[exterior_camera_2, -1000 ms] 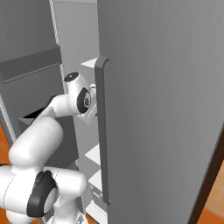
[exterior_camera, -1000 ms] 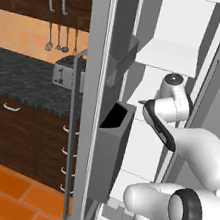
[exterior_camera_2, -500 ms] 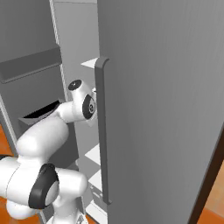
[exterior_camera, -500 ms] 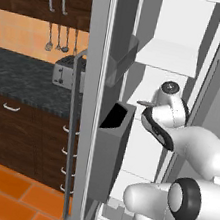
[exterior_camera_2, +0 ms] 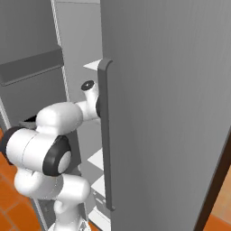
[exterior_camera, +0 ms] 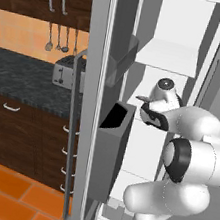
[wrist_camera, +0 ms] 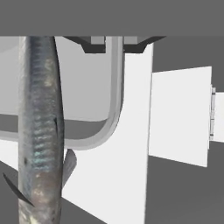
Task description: Take the meat container that has the fish and place it on the second highest rack of the freezer. Then take the vegetable container that has the garlic and onion and place it on the highest rack of the freezer.
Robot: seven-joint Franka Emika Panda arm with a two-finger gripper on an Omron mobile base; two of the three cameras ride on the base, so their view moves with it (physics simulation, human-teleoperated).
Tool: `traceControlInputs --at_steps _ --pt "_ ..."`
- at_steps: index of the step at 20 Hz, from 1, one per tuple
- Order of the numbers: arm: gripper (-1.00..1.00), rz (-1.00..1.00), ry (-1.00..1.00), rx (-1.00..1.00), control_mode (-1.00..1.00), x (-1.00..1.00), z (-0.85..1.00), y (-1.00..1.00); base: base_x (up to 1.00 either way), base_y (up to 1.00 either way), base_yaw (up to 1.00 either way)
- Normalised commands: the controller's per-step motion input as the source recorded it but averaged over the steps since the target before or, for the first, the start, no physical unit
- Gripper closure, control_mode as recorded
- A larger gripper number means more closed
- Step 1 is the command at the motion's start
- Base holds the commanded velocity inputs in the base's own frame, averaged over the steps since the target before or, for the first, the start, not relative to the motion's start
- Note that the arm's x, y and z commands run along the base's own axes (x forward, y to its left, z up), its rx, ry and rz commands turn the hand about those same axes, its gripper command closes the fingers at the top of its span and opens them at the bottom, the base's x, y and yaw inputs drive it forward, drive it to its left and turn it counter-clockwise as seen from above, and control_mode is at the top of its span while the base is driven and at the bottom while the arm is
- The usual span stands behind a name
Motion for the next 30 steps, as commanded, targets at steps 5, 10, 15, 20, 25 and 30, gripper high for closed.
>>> traceControlInputs --at_steps 5,10,15,20,25,30 --pt "1.00 0.00 0.00 0.01 -1.00 0.25 -0.42 -0.21 0.00 0.00 0.00" --pt "1.00 0.00 0.00 0.00 -1.00 0.14 -0.43 -0.12 0.00 0.00 0.00" --pt "1.00 0.00 -0.01 0.00 -1.00 0.25 -0.10 -0.01 0.00 0.00 0.00" --pt "1.00 0.00 -0.01 0.00 -1.00 0.31 -0.09 -0.01 0.00 0.00 0.00" --pt "1.00 0.00 -0.05 0.00 -1.00 0.05 -0.02 0.00 0.00 0.00 0.00" --pt "-1.00 0.00 0.00 0.00 -1.00 0.10 0.00 0.00 0.00 0.00 0.00"
